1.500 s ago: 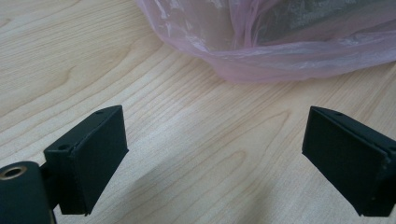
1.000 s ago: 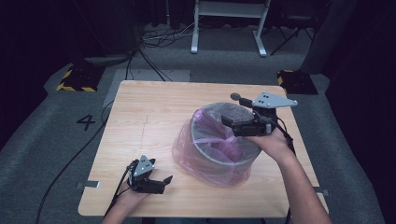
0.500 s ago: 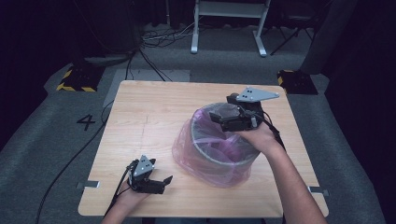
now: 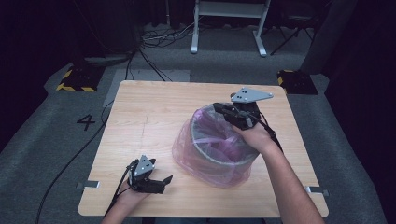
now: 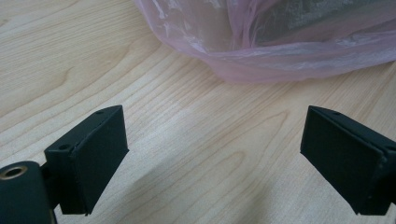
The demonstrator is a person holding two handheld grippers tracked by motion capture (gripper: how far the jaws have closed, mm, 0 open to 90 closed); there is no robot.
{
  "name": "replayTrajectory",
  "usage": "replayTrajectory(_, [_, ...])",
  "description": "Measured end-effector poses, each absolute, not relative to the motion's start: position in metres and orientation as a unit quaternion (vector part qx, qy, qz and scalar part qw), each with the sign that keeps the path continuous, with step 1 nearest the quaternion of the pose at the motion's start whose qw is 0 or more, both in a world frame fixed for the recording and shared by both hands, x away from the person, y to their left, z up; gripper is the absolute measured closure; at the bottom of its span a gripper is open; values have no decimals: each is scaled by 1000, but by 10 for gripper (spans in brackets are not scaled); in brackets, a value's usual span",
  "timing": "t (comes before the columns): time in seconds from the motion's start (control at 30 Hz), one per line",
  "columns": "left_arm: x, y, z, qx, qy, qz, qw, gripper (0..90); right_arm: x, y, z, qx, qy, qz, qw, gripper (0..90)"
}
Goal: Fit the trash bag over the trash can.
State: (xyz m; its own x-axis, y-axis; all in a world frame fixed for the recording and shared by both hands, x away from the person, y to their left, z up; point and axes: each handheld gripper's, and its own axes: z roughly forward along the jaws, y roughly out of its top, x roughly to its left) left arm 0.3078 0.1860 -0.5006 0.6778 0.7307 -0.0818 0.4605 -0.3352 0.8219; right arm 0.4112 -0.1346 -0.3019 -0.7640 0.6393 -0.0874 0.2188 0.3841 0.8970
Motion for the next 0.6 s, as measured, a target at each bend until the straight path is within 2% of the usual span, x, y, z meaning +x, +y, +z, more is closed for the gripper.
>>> replayTrajectory(0.33, [308,186,-500,802,371,155,441,72,416,-121,-320,273,830,435,218,900])
replayTrajectory(0.6, [308,186,-500,801,372,156,442,70,429,-115,-340,304,846,397,185,900])
